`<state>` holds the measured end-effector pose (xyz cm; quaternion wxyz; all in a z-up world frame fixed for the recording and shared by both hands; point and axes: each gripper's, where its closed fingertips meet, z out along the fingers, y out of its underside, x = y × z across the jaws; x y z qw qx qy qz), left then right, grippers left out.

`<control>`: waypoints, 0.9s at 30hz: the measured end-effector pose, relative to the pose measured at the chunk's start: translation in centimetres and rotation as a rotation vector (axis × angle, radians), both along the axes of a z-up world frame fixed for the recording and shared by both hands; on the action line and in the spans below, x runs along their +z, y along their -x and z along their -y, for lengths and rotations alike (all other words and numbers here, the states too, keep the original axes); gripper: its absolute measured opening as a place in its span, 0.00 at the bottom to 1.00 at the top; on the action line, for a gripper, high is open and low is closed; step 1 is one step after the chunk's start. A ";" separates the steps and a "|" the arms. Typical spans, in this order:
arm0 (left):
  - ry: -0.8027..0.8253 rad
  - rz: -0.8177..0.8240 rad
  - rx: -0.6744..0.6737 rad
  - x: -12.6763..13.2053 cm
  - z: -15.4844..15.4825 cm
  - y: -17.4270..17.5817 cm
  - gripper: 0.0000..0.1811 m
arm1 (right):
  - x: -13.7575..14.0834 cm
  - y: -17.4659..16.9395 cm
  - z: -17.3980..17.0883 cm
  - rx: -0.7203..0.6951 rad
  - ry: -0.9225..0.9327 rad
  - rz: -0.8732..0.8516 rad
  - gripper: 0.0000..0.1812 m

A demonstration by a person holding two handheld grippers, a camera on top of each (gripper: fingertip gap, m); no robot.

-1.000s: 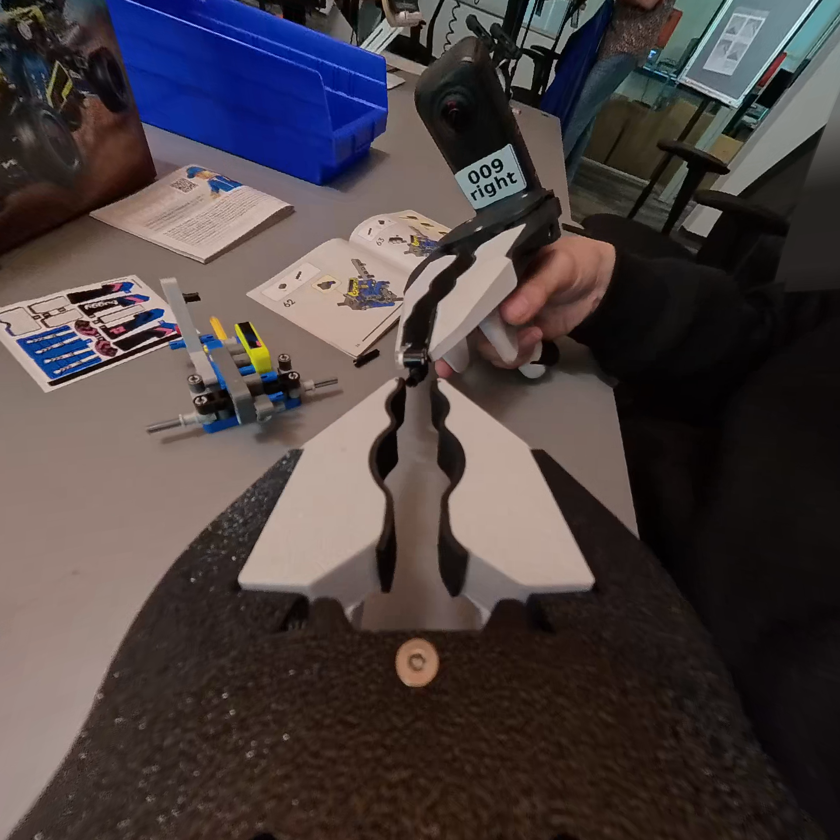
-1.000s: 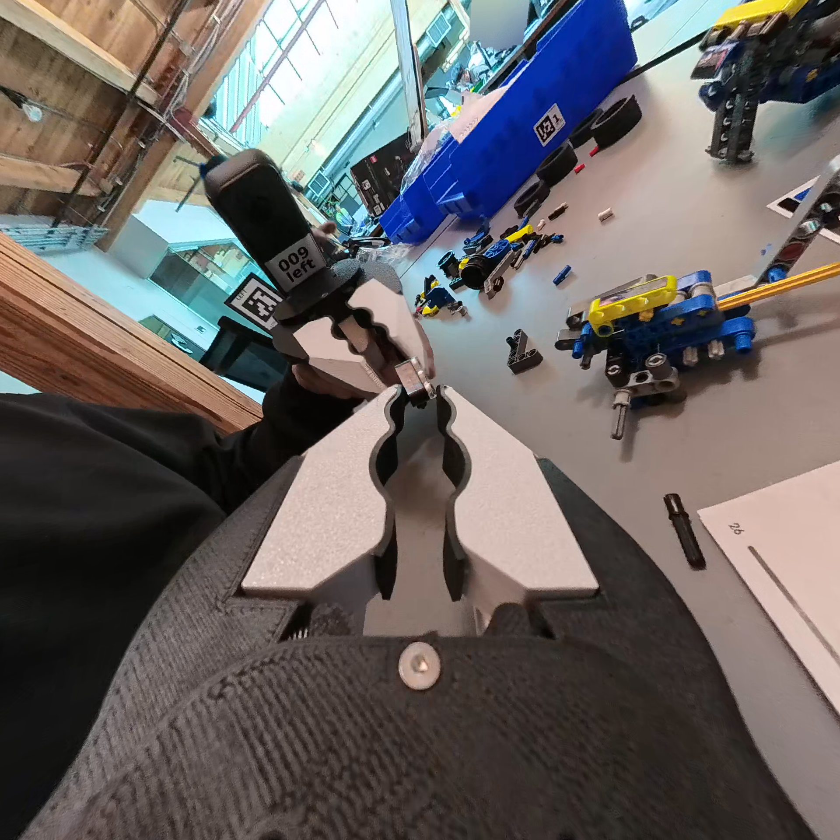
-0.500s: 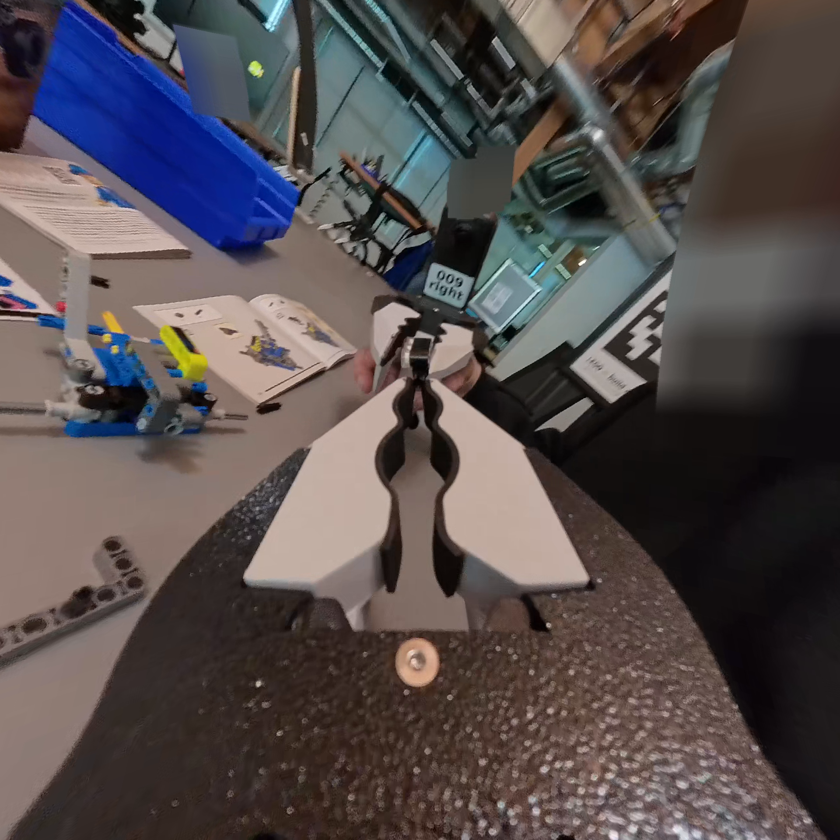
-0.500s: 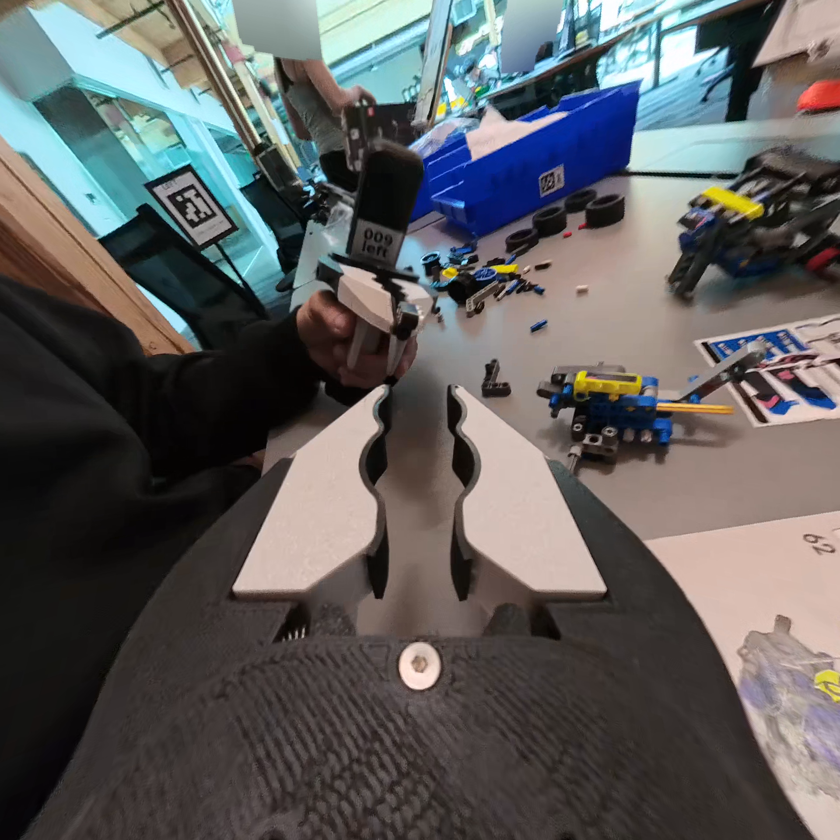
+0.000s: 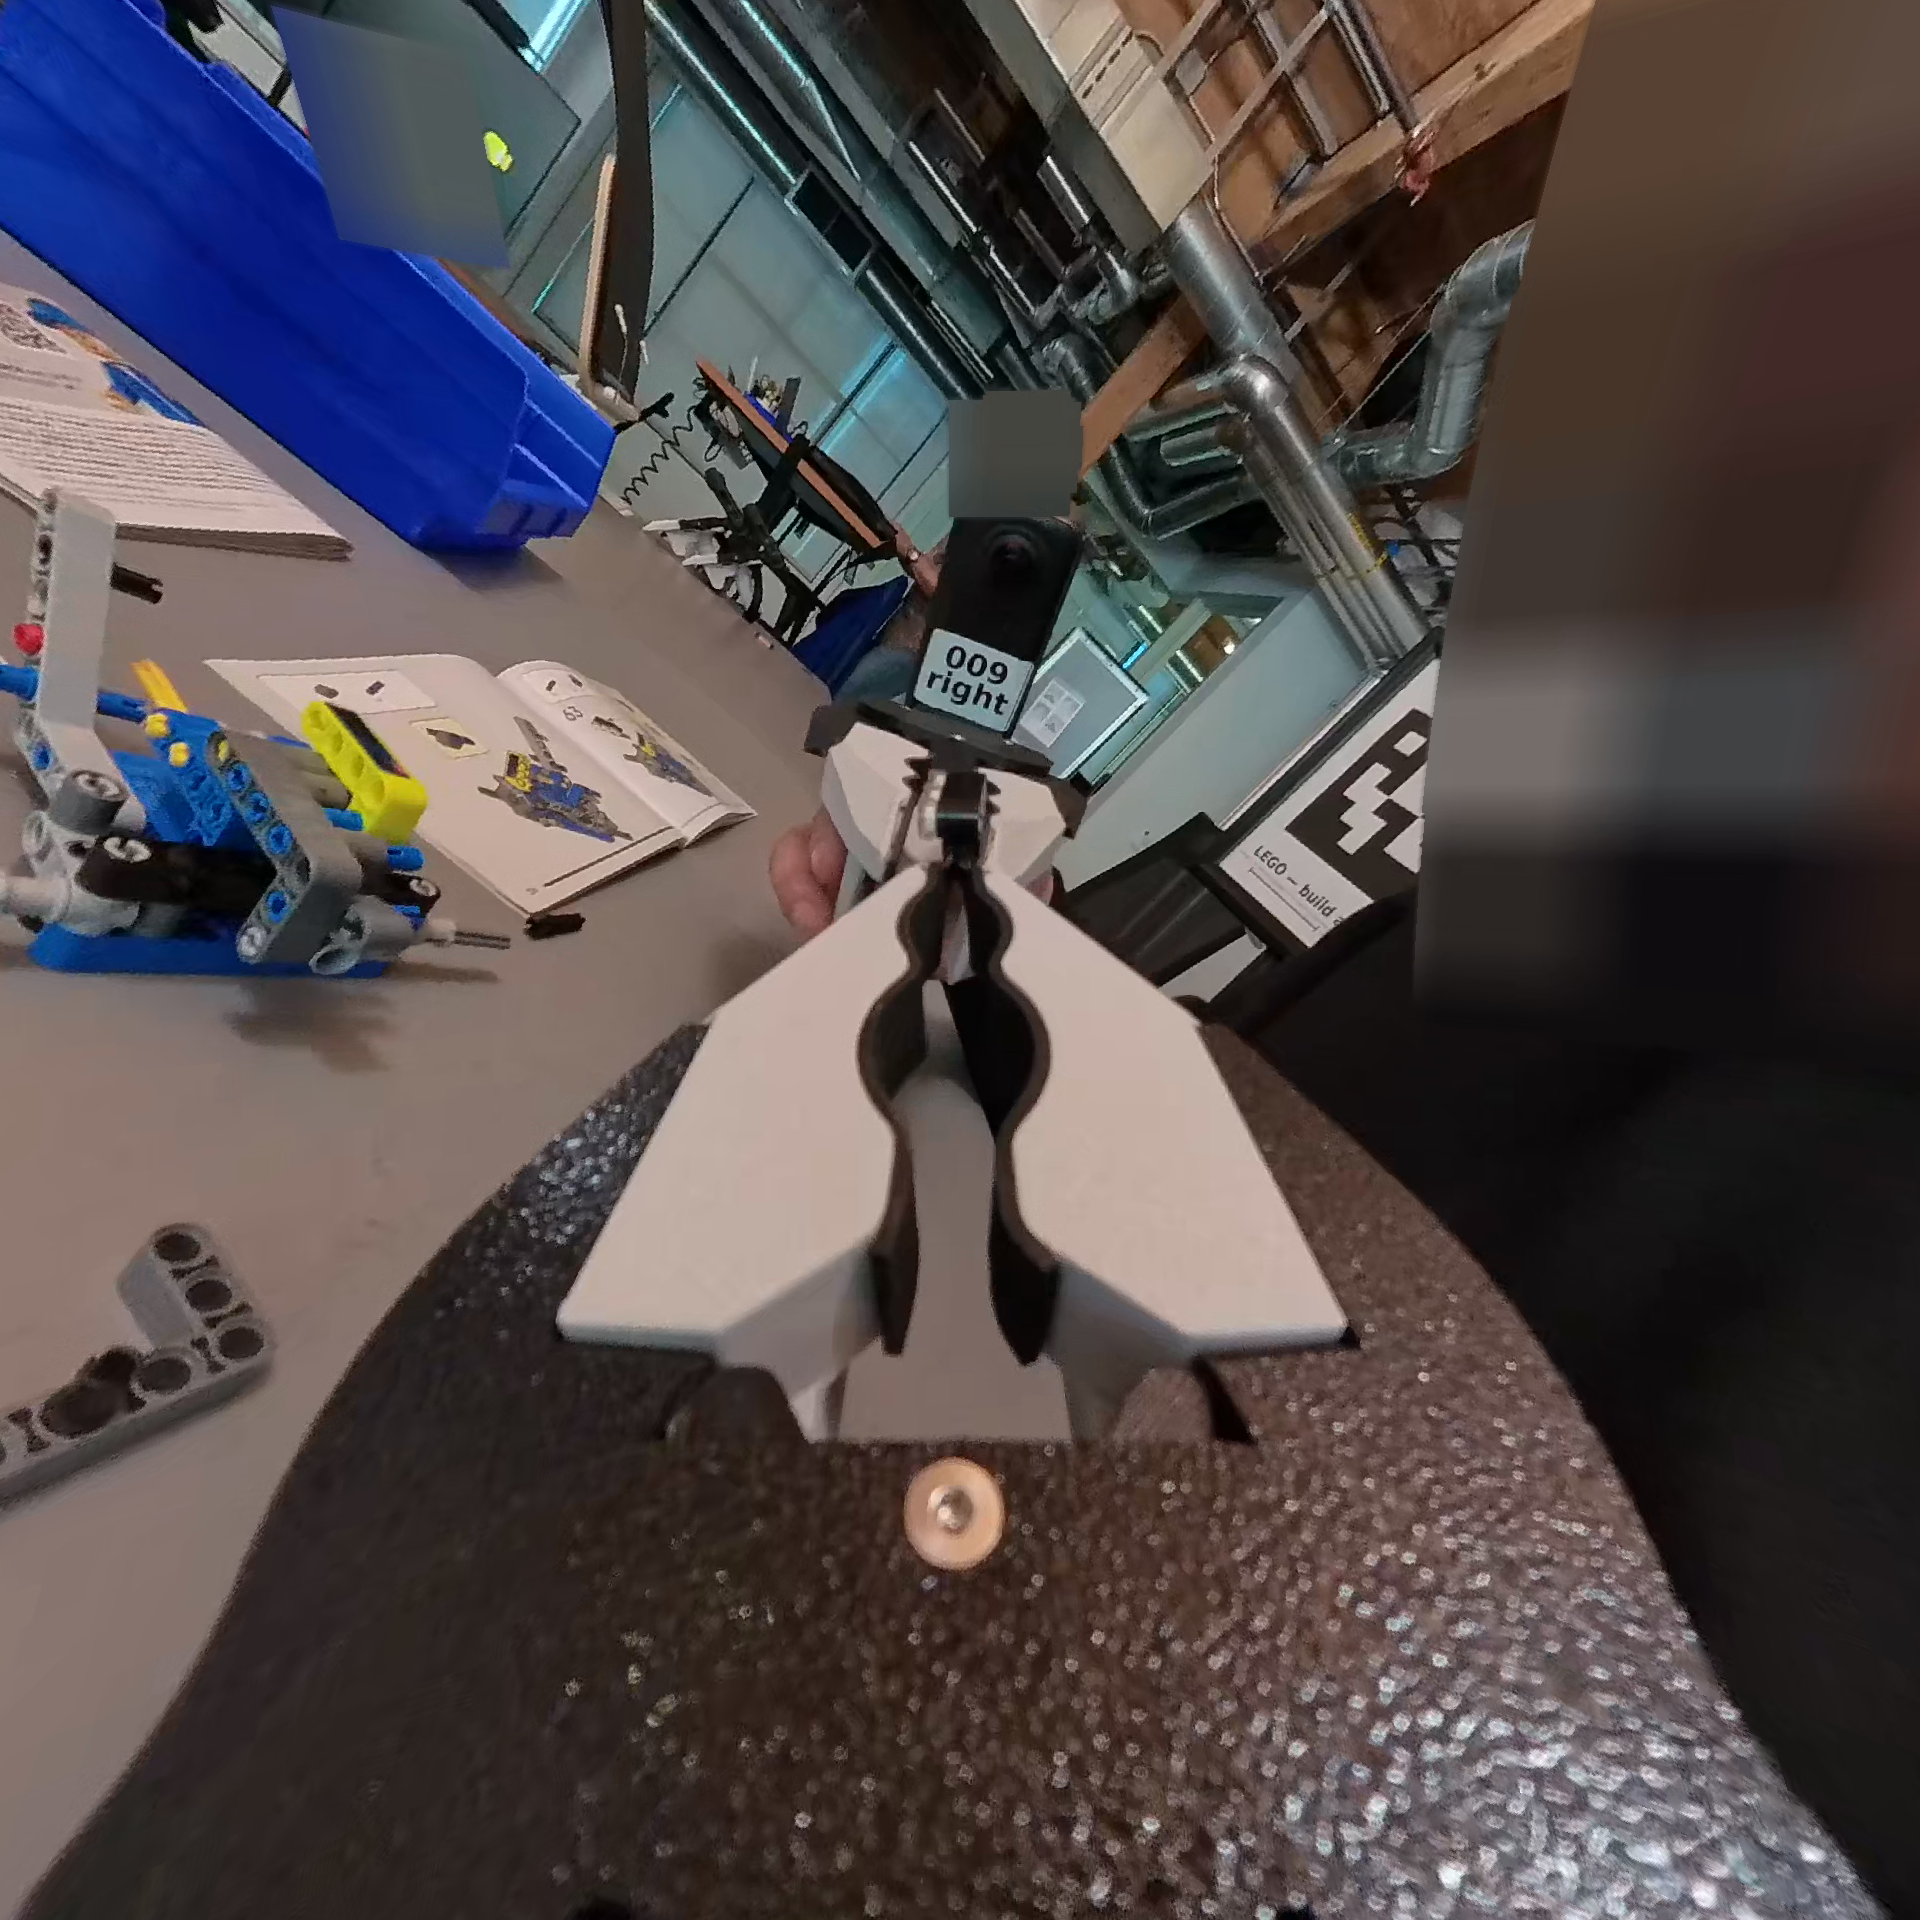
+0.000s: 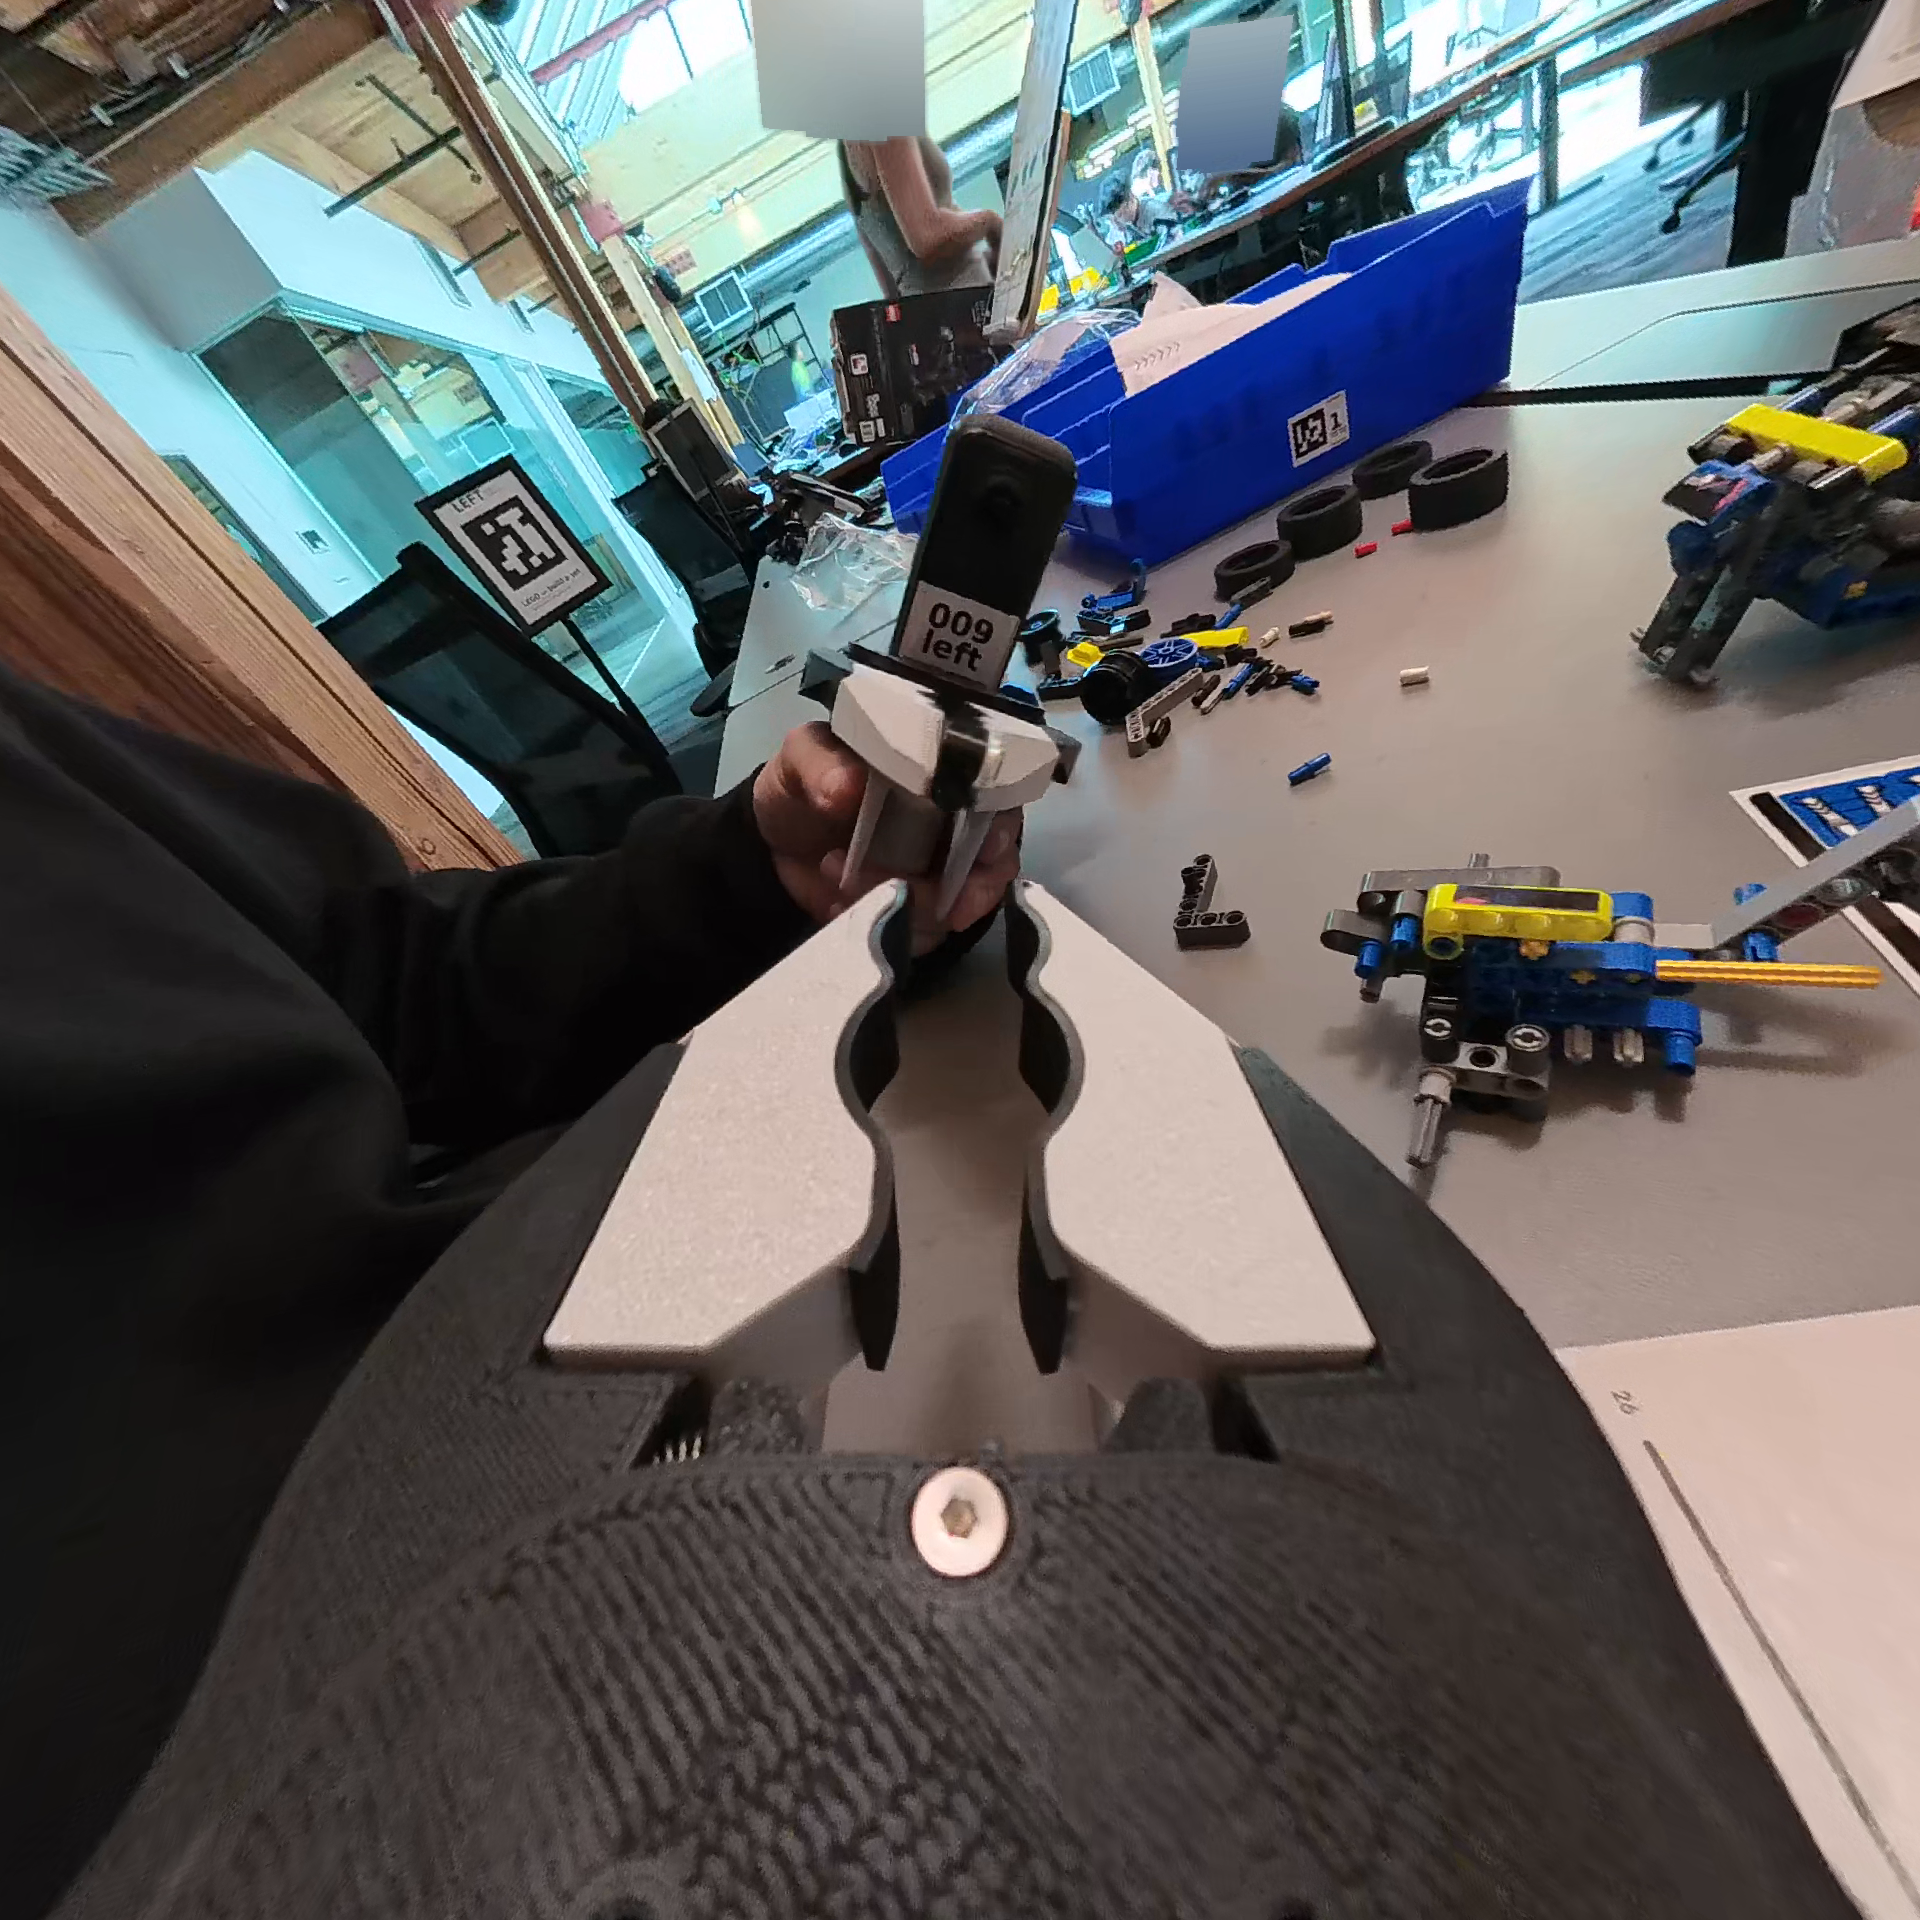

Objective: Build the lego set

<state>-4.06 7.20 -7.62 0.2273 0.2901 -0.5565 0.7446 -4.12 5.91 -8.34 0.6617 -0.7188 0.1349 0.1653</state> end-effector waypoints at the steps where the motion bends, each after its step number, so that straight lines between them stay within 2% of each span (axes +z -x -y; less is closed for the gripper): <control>1: -0.006 0.003 0.002 -0.1 0.0 0.0 0.00 | 0.0 -0.1 0.0 -0.002 -0.002 -0.004 0.09; 16: -0.043 0.041 0.043 -0.3 -0.8 -0.3 0.00 | -0.7 -0.7 -1.0 -0.065 -0.026 0.000 0.09; 27: -0.027 0.041 0.038 -0.1 -0.9 -0.3 0.00 | -0.7 -0.3 -1.7 -0.089 0.007 0.133 0.09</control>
